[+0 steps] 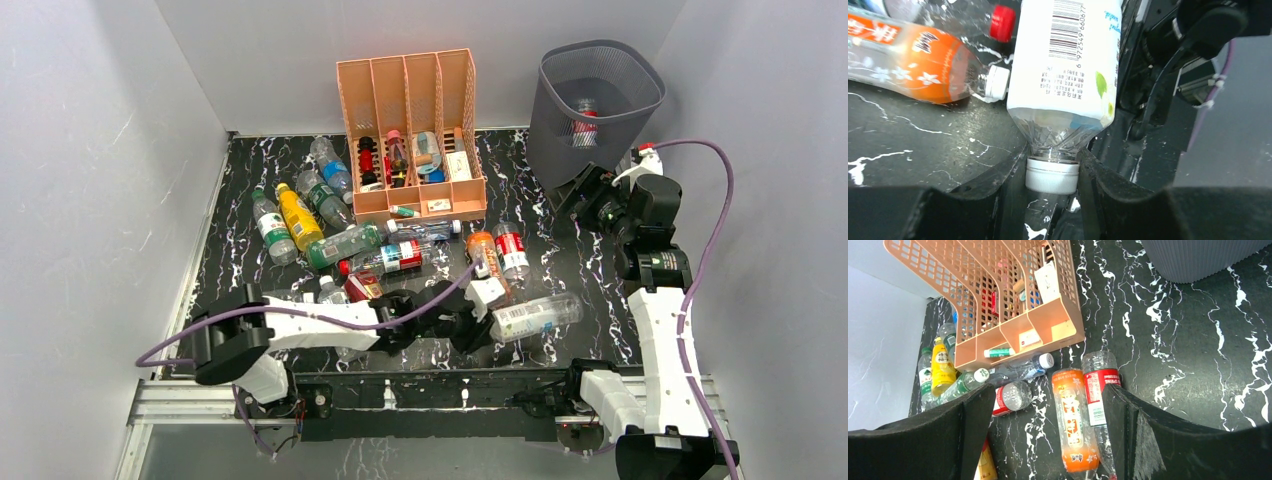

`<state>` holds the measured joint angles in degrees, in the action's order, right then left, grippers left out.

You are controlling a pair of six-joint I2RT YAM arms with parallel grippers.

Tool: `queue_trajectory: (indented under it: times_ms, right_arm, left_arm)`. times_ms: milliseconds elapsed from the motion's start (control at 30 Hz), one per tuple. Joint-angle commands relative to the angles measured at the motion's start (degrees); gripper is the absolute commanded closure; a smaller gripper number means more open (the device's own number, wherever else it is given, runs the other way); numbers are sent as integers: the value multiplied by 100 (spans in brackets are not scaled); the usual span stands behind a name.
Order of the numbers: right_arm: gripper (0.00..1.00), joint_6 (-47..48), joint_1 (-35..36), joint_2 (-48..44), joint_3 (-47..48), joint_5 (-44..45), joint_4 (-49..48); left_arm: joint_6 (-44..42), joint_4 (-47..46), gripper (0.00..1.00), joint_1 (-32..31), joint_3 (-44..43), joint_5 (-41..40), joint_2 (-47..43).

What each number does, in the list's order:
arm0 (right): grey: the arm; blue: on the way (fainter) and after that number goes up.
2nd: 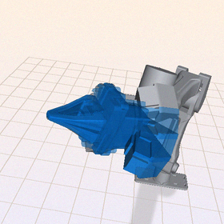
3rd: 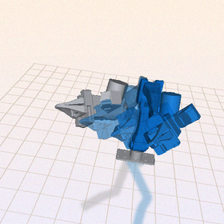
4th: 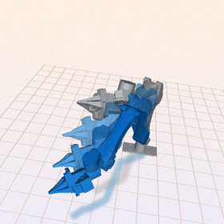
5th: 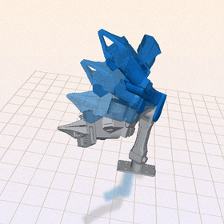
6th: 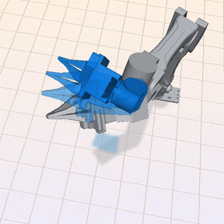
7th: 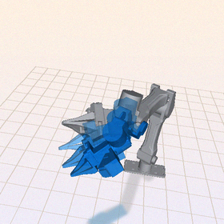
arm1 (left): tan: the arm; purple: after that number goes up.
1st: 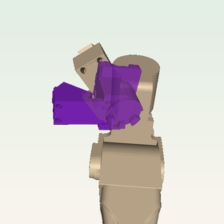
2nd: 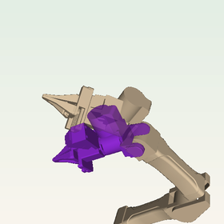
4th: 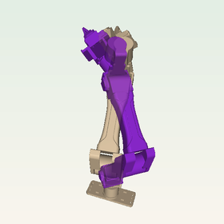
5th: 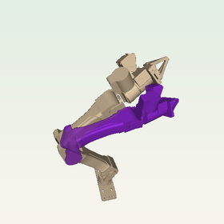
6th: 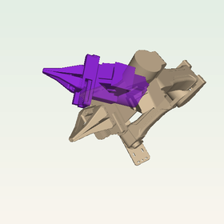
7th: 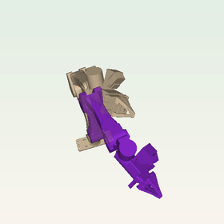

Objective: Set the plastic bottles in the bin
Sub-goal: Pick up the plastic bottle at the center of the board.

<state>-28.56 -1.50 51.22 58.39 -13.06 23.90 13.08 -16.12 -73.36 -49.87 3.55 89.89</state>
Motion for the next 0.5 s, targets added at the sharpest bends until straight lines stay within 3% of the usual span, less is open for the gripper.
queue_trajectory:
  times_ms: [0,467]
  right_arm:
    - [11,8,-8,0,407,-234,-133]
    - [5,-371,-8,244,508,-984,-496]
  left_arm:
    - [105,425,91,-46,106,-331,-757]
    - [471,1156,91,-42,895,-1179,-2489]
